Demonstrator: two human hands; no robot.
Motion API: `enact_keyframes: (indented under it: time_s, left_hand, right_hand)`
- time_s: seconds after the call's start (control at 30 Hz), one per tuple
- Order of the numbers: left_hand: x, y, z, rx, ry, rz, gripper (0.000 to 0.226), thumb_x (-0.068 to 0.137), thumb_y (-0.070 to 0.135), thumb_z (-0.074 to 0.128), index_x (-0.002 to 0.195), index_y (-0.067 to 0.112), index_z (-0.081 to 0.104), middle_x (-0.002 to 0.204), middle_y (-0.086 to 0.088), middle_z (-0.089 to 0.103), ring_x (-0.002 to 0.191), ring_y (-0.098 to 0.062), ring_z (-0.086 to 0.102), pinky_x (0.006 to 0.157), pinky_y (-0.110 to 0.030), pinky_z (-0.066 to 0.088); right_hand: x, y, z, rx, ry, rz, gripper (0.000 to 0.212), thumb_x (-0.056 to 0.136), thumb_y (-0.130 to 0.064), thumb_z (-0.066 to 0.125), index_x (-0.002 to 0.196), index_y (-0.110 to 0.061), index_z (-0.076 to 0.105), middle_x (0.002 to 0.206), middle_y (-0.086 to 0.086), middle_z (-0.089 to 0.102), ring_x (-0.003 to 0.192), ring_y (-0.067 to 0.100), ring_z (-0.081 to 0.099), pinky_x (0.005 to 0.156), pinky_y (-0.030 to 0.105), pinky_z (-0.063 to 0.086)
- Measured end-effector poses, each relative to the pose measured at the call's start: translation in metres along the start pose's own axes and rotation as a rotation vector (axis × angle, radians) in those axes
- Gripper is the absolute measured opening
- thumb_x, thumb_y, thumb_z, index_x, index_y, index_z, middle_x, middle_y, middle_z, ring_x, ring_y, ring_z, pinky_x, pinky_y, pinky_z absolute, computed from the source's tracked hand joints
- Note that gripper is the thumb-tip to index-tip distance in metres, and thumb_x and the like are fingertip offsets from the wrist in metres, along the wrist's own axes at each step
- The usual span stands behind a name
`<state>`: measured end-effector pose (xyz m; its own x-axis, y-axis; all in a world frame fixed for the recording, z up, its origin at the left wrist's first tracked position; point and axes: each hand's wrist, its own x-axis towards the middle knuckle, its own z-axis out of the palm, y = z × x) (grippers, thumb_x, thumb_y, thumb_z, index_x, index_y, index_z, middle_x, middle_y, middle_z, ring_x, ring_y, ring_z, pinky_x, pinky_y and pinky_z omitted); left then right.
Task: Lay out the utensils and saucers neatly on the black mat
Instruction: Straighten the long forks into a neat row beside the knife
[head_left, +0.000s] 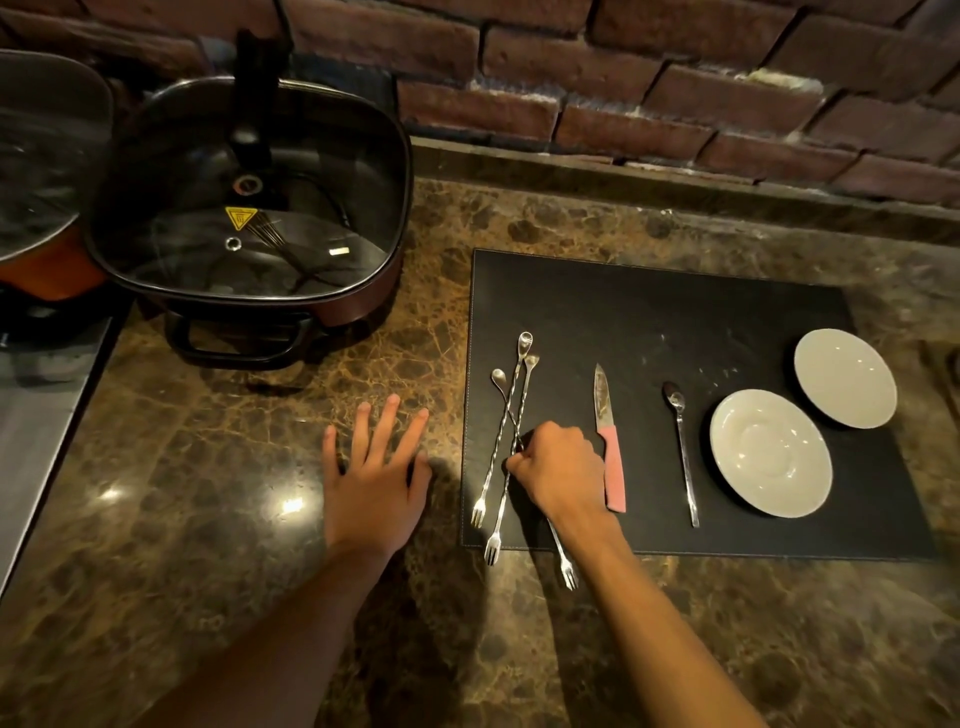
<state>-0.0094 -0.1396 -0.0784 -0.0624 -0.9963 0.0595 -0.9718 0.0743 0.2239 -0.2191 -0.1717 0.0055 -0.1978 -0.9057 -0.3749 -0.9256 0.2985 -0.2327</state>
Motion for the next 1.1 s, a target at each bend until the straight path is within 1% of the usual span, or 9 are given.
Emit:
enact_keyframes:
  time_s: [0.17,0.27,0.37,0.43,0.5,0.63,0.77,0.97,1.1]
  left_hand:
    - [0.001,-0.001,0.001,0.009,-0.008,-0.001,0.055,0.105,0.047,0.031,0.159,0.04,0.033,0.172,0.002,0.026,0.16,-0.028,0.02,0.126,-0.064,0.015]
    - [0.001,0.0,0.002,0.013,-0.001,-0.002,0.055,0.105,0.047,0.032,0.159,0.039,0.036,0.171,0.001,0.028,0.16,-0.028,0.022,0.126,-0.064,0.016]
    - [0.001,-0.001,0.002,0.007,-0.002,0.004,0.055,0.104,0.047,0.032,0.159,0.039,0.036,0.171,0.001,0.029,0.16,-0.028,0.021,0.126,-0.063,0.015]
    - [0.0,-0.001,0.002,0.0,-0.001,0.003,0.055,0.104,0.048,0.031,0.159,0.039,0.036,0.171,0.001,0.029,0.16,-0.028,0.022,0.126,-0.064,0.016]
    - [0.001,-0.001,0.001,-0.002,-0.007,-0.002,0.055,0.104,0.048,0.03,0.159,0.04,0.035,0.171,0.002,0.028,0.16,-0.027,0.021,0.126,-0.063,0.016]
    - [0.001,-0.001,0.001,-0.004,-0.021,-0.007,0.055,0.104,0.049,0.03,0.159,0.039,0.035,0.171,0.003,0.028,0.16,-0.027,0.021,0.126,-0.063,0.015]
    - [0.002,-0.001,0.002,-0.003,-0.031,-0.009,0.055,0.104,0.049,0.029,0.159,0.04,0.034,0.172,0.004,0.026,0.16,-0.027,0.02,0.126,-0.063,0.015]
    - [0.001,-0.001,0.003,0.002,-0.03,-0.015,0.055,0.105,0.049,0.029,0.158,0.041,0.033,0.172,0.004,0.026,0.16,-0.026,0.02,0.126,-0.062,0.014]
    - [0.001,0.0,0.001,0.002,-0.039,-0.019,0.055,0.105,0.048,0.029,0.158,0.041,0.033,0.171,0.004,0.027,0.16,-0.026,0.021,0.126,-0.063,0.016]
  right_hand:
    - [0.003,0.008,-0.005,-0.109,-0.032,-0.065,0.03,0.079,-0.042,0.068,0.075,-0.018,0.05,0.093,0.015,0.07,0.084,0.038,0.068,0.064,0.036,0.045]
    - [0.008,0.008,-0.01,-0.168,-0.078,-0.106,0.029,0.078,-0.044,0.066,0.08,-0.015,0.058,0.093,0.014,0.07,0.085,0.038,0.067,0.064,0.035,0.044]
    - [0.014,0.008,-0.014,-0.187,-0.122,-0.155,0.027,0.079,-0.042,0.066,0.077,-0.019,0.053,0.094,0.013,0.069,0.086,0.037,0.067,0.066,0.036,0.045]
    - [0.017,0.008,-0.014,-0.178,-0.123,-0.158,0.027,0.081,-0.041,0.066,0.084,-0.016,0.061,0.097,0.014,0.069,0.089,0.038,0.067,0.067,0.037,0.046]
    - [0.019,0.006,-0.014,-0.15,-0.106,-0.142,0.032,0.084,-0.04,0.064,0.096,-0.011,0.064,0.102,0.016,0.068,0.093,0.039,0.066,0.071,0.039,0.049]
    - [0.026,0.001,-0.015,0.018,-0.045,-0.122,0.029,0.092,-0.029,0.054,0.109,-0.005,0.056,0.113,0.02,0.062,0.101,0.043,0.062,0.078,0.044,0.051]
    - [0.037,-0.004,-0.018,0.095,-0.031,-0.112,0.023,0.093,-0.016,0.053,0.108,0.0,0.055,0.114,0.025,0.061,0.102,0.045,0.06,0.081,0.045,0.049]
    - [0.039,-0.007,-0.018,0.153,-0.005,-0.1,0.022,0.092,-0.018,0.054,0.106,-0.002,0.058,0.11,0.02,0.062,0.097,0.041,0.062,0.082,0.048,0.053]
    - [0.037,-0.008,-0.015,0.229,-0.037,-0.097,0.027,0.087,-0.019,0.063,0.111,-0.007,0.059,0.111,0.014,0.061,0.102,0.033,0.06,0.086,0.04,0.05]
